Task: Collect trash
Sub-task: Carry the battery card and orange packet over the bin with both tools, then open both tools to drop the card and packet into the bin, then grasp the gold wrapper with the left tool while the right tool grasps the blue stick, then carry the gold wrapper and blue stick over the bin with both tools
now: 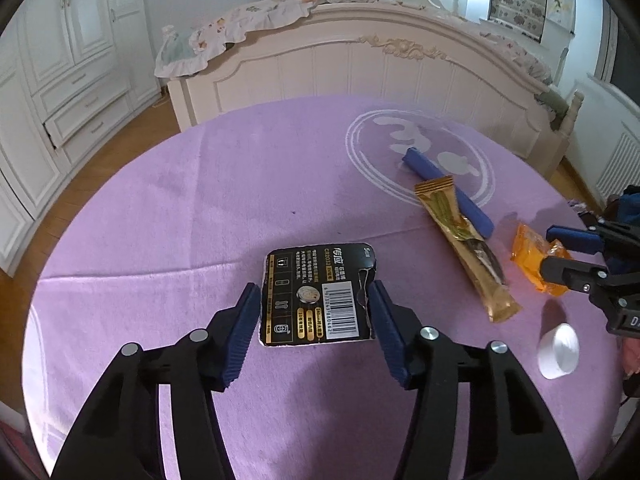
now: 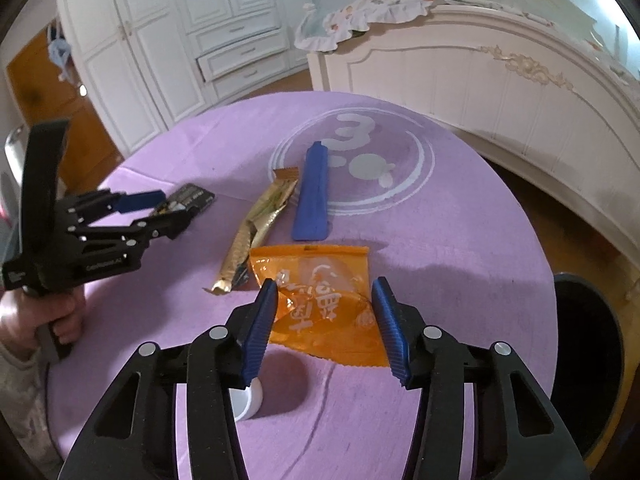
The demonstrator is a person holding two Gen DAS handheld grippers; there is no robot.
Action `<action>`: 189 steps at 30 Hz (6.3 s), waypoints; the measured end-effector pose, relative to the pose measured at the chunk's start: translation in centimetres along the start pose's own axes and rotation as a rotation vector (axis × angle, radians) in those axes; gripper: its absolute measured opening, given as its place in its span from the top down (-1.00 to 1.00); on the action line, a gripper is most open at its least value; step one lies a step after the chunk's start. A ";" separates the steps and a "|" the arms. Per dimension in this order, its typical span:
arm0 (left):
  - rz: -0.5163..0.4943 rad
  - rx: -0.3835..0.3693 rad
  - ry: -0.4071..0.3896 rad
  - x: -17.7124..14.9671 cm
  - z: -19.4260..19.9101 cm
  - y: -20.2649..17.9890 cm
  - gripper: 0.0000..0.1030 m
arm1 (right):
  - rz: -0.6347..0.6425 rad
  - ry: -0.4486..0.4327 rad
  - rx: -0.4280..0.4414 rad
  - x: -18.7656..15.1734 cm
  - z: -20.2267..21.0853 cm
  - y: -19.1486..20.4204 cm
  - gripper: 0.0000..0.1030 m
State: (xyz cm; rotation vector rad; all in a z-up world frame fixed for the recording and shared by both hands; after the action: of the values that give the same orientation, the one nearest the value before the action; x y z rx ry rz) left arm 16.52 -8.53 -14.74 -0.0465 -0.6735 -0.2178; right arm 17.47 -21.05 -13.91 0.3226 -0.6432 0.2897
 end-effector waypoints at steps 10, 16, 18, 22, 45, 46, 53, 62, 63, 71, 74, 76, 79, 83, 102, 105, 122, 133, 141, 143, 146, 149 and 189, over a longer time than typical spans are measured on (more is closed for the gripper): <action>0.024 -0.100 -0.065 0.9 3.5 -2.3 -0.02 | -0.078 -0.090 0.033 -0.1 3.6 -0.6 0.06; -0.047 -0.156 -0.144 3.6 6.9 -7.3 -0.03 | -0.164 -0.177 0.047 0.3 6.9 -2.7 0.06; -0.079 -0.175 -0.159 4.2 7.6 -9.3 -0.03 | -0.190 -0.206 0.044 0.3 8.1 -3.6 0.06; -0.133 -0.208 -0.180 5.3 8.1 -13.1 -0.03 | -0.235 -0.244 0.032 -0.1 9.9 -5.6 0.06; -0.266 -0.373 -0.144 7.6 4.6 -26.9 -0.03 | -0.508 -0.314 -0.045 -5.4 12.2 -18.2 0.06; -0.266 -0.386 -0.136 7.6 4.3 -27.4 -0.03 | -0.524 -0.314 -0.047 -5.8 12.2 -18.9 0.06; -0.271 -0.449 -0.079 7.4 1.8 -30.7 -0.03 | -0.595 -0.319 -0.066 -7.7 12.1 -22.5 0.06; -0.294 -0.471 -0.017 6.6 -0.5 -33.9 -0.03 | -0.672 -0.320 -0.074 -9.8 11.3 -25.9 0.06; -0.296 -0.472 -0.012 6.6 -0.7 -34.2 -0.03 | -0.677 -0.320 -0.076 -9.9 11.2 -26.3 0.06; -0.307 -0.479 0.008 6.7 -1.7 -35.7 -0.04 | -0.722 -0.323 -0.090 -11.7 11.1 -28.2 0.06; -0.313 -0.482 0.013 6.8 -2.0 -36.3 -0.06 | -0.734 -0.325 -0.096 -11.9 11.1 -28.9 0.06; -0.315 -0.484 0.013 6.8 -2.0 -36.6 -0.07 | -0.742 -0.326 -0.101 -11.8 11.0 -29.4 0.06; -0.313 -0.488 0.014 7.0 -2.2 -36.8 -0.07 | -0.749 -0.326 -0.107 -12.0 10.9 -29.7 0.06; -0.307 -0.493 0.010 7.1 -2.3 -36.9 -0.07 | -0.753 -0.325 -0.116 -11.8 10.7 -30.0 0.06; -0.299 -0.463 -0.071 8.2 0.5 -34.9 -0.53 | -0.739 -0.334 -0.140 -10.5 12.0 -28.2 -0.35; -0.288 -0.453 -0.090 8.3 1.3 -33.9 -0.53 | -0.710 -0.329 -0.135 -9.7 12.2 -27.1 -0.35; -0.060 -0.252 -0.142 7.2 3.2 -18.0 -0.62 | -0.429 -0.270 -0.079 -3.1 10.2 -15.5 -0.35; 0.049 -0.101 -0.042 4.4 -0.2 -8.7 -0.60 | -0.268 -0.211 -0.042 -0.8 7.5 -8.9 -0.31; 0.034 -0.050 0.009 2.9 -2.1 -7.6 -0.26 | -0.196 -0.167 -0.033 0.0 5.8 -6.1 -0.17; 0.020 -0.030 -0.003 2.6 -2.0 -7.5 -0.20 | -0.177 -0.154 -0.034 0.3 5.2 -5.6 -0.16; 0.010 -0.008 -0.008 2.7 -2.2 -7.0 -0.08 | -0.148 -0.135 -0.031 0.9 4.3 -4.9 -0.13; 0.031 -0.006 -0.015 2.8 -2.1 -6.1 0.22 | -0.107 -0.116 -0.026 1.8 3.3 -3.9 -0.12; 0.115 -0.043 -0.053 3.8 -0.6 -1.1 -0.32 | 0.012 -0.050 0.075 4.3 0.5 1.9 0.64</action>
State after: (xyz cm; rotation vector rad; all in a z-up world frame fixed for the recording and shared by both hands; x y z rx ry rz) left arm 19.51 -10.40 -12.89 -0.1321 -0.7164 -0.1211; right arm 19.80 -18.83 -10.44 0.3989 -0.6852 0.3179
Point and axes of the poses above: each gripper's, at about its wrist camera, not at the fingertips, and z roughly against the way its jaws point, y to its left, x to its top, the point moved 9 cm from there along -z, roughly the way its jaws point, and after that the axes turned 4 degrees about -z, right-handed, at the moved point
